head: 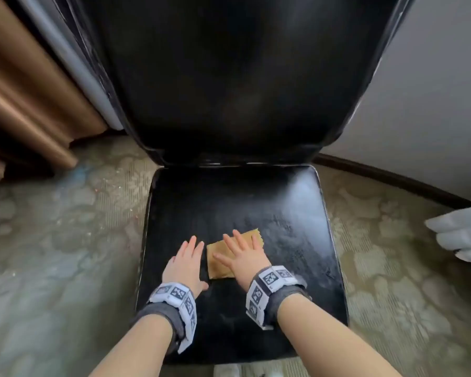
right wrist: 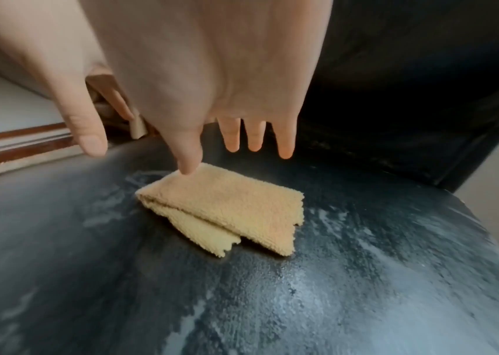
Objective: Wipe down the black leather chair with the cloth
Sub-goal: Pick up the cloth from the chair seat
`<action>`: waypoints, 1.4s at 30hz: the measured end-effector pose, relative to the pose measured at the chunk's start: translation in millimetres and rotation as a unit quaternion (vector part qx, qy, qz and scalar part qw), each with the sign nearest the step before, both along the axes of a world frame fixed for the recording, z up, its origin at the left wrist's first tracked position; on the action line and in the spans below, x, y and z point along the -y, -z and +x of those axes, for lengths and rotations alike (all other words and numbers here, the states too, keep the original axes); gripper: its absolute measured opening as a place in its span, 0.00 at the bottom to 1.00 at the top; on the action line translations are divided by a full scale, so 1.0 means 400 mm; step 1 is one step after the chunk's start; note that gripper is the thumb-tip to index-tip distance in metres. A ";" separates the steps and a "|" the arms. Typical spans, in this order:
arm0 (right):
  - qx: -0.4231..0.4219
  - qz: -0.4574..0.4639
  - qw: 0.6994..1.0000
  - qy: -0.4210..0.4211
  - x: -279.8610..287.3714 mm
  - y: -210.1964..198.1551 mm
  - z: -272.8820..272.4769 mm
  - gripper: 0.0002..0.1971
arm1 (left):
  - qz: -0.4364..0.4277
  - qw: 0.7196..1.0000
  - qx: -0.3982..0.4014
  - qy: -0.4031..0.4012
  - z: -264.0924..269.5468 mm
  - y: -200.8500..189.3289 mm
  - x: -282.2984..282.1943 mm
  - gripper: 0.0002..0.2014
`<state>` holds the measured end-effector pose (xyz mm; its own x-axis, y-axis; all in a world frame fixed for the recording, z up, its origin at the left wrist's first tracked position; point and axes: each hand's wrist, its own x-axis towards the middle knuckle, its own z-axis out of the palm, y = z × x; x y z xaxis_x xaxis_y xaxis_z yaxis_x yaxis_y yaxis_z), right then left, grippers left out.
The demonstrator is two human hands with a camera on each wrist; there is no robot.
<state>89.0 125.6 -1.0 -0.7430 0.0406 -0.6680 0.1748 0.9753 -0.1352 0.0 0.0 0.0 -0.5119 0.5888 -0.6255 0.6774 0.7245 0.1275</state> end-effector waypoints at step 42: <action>-0.438 -0.058 0.886 0.138 -0.287 -0.725 -0.309 0.19 | 0.315 0.905 -0.268 -0.095 -0.381 -0.734 -0.269 0.38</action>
